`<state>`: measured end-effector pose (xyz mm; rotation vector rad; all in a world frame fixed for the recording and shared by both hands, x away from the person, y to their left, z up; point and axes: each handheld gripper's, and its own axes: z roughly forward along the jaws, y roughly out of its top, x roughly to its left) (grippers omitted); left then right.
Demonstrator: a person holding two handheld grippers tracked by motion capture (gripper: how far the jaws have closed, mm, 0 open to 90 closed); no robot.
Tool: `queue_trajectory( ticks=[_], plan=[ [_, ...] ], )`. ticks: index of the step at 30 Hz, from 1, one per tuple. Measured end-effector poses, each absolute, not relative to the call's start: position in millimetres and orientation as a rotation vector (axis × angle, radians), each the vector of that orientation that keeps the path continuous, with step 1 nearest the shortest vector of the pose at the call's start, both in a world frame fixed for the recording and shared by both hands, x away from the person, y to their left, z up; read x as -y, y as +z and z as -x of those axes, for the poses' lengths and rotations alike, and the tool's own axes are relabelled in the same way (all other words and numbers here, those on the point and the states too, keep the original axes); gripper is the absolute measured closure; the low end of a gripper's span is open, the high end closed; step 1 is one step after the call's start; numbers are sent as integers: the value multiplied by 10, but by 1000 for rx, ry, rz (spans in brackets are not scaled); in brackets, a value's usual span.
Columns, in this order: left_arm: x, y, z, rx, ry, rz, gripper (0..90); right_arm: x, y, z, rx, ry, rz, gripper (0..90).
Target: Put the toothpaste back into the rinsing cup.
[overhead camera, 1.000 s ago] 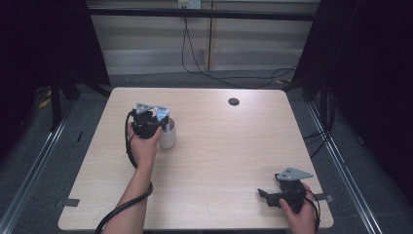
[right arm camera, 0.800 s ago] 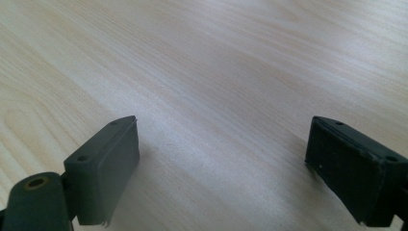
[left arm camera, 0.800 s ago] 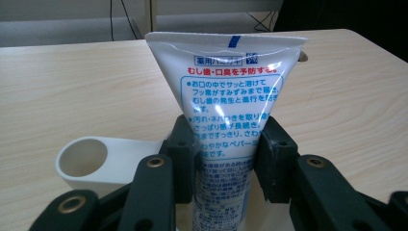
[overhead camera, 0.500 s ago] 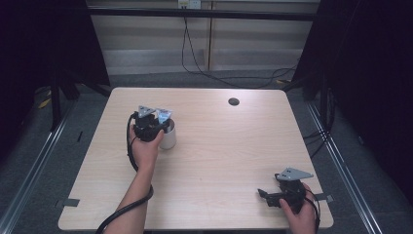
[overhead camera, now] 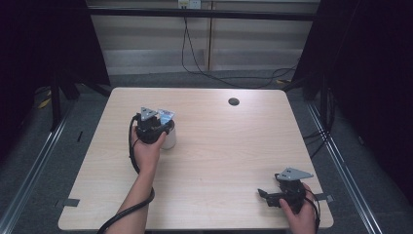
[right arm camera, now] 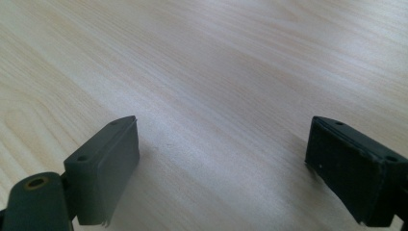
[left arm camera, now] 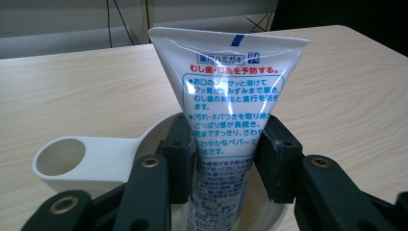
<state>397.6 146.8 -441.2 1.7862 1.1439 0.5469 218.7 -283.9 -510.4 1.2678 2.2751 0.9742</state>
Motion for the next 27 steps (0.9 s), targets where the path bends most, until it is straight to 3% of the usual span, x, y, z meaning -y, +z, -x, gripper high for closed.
queue_trajectory(
  ticks=[27],
  plan=[
    [-1505, -4393, -3888, -1131, 531, -1813, 587, 2839, -5104, -2188, -2275, 975, -1266, 111]
  ],
)
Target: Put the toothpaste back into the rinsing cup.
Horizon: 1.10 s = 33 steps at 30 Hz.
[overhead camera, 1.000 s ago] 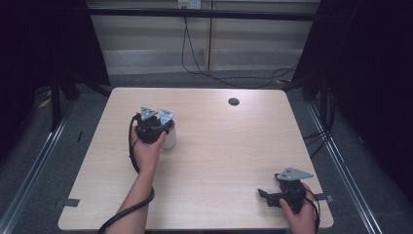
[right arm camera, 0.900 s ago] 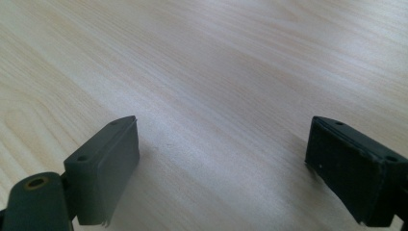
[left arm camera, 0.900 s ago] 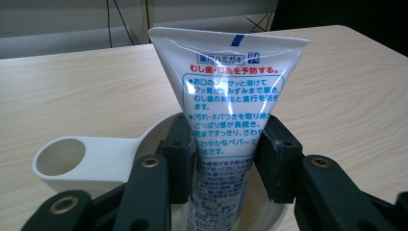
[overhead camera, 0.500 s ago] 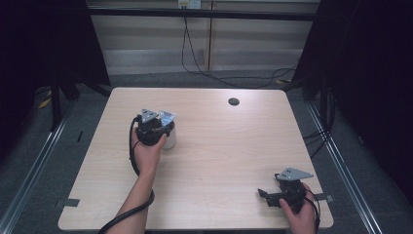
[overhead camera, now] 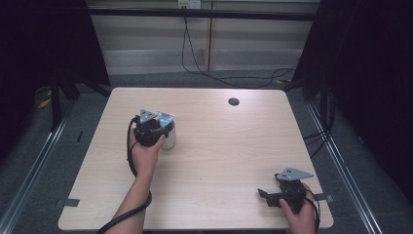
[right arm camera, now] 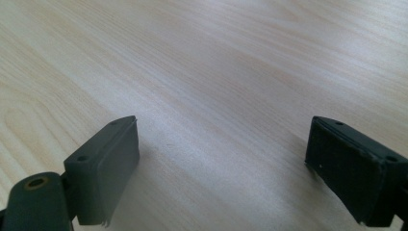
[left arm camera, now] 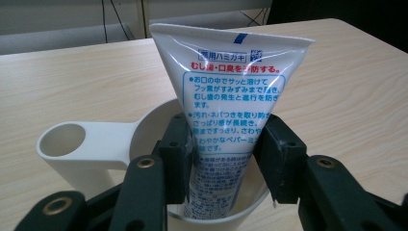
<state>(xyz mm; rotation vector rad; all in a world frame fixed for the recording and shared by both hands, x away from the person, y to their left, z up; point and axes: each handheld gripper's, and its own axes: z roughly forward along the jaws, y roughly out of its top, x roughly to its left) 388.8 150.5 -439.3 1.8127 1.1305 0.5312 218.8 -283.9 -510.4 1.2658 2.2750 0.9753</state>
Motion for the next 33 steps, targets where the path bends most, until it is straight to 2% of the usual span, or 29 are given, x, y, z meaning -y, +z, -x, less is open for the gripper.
queue_trajectory(
  ticks=[33],
  plan=[
    [-1547, -4342, -3865, -1119, 533, -1793, 377, 2839, -5104, -2187, -2275, 975, -1268, 110]
  ],
)
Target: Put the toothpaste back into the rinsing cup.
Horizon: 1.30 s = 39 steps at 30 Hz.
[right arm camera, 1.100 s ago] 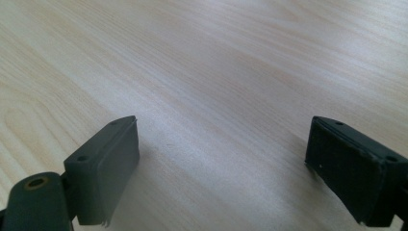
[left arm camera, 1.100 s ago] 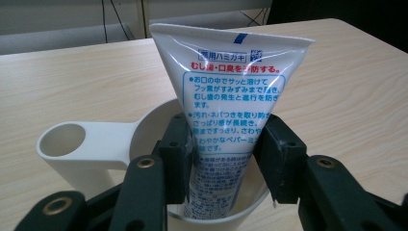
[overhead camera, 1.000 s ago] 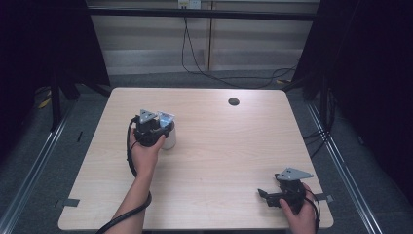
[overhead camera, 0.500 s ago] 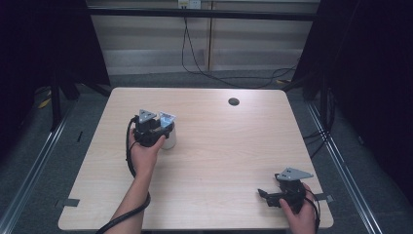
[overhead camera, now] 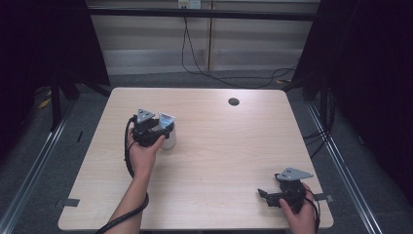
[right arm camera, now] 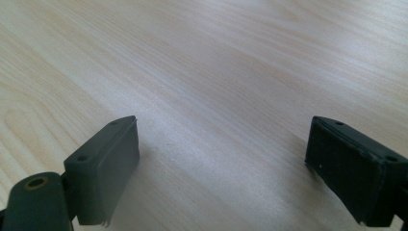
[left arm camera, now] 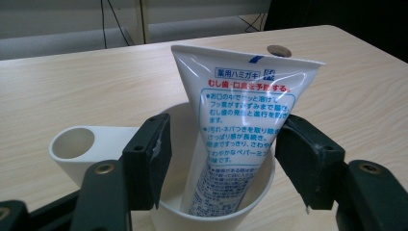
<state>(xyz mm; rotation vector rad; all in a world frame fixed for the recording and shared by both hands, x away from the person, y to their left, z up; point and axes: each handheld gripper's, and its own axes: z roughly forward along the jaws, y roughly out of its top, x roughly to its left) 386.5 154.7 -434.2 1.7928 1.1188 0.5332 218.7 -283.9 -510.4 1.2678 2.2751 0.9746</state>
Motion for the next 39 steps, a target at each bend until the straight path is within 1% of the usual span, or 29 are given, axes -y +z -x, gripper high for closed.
queue_trajectory(
  ticks=[5, 16, 29, 39],
  plan=[
    [-1562, -4319, -3856, -1117, 535, -1784, 357, 2838, -5103, -2185, -2275, 973, -1271, 111],
    [-1592, -4305, -3844, -1114, 552, -1786, 253, 2838, -5103, -2186, -2275, 974, -1270, 110],
    [-1608, -4284, -3817, -1108, 534, -1785, 166, 2838, -5104, -2186, -2276, 976, -1269, 111],
    [-1635, -4282, -3781, -1111, 506, -1775, 150, 2838, -5103, -2185, -2275, 974, -1271, 110]
  ],
)
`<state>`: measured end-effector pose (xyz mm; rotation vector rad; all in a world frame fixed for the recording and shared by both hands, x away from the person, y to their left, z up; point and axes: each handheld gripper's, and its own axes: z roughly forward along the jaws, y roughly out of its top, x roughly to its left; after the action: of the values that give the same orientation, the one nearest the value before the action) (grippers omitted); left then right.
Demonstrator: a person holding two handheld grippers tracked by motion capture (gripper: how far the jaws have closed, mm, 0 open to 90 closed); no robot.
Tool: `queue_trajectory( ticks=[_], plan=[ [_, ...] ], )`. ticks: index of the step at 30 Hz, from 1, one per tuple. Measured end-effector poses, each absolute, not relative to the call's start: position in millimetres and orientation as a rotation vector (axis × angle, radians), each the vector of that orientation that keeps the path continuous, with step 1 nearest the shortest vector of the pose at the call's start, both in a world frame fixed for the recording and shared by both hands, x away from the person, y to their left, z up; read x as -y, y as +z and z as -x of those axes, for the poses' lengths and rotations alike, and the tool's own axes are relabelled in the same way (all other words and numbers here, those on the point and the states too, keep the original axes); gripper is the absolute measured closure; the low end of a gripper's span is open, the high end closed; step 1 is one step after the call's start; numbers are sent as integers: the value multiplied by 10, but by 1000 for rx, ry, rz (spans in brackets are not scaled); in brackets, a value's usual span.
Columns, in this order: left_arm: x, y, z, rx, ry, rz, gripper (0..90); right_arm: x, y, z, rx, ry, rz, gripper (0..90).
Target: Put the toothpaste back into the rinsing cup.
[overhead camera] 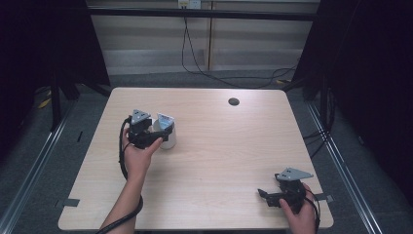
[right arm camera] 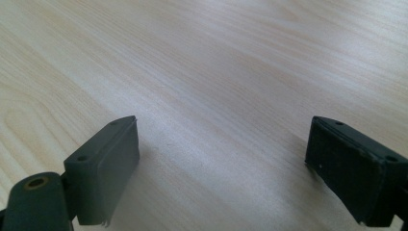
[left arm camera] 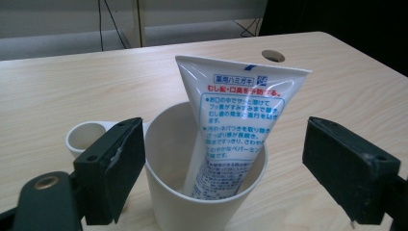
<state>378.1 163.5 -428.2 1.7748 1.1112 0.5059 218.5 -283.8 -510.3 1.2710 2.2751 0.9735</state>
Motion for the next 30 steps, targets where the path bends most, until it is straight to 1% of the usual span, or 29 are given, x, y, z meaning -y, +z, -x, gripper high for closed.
queue_trajectory(
  ticks=[8, 19, 30],
  plan=[
    [-1665, -4284, -3736, -1104, 476, -1774, 135, 2838, -5103, -2185, -2275, 973, -1271, 111],
    [-1758, -4344, -3653, -1082, 419, -1817, 134, 2838, -5103, -2185, -2275, 973, -1271, 110],
    [-1818, -4387, -3572, -1064, 385, -1840, 151, 2839, -5104, -2187, -2275, 974, -1269, 110]
  ],
)
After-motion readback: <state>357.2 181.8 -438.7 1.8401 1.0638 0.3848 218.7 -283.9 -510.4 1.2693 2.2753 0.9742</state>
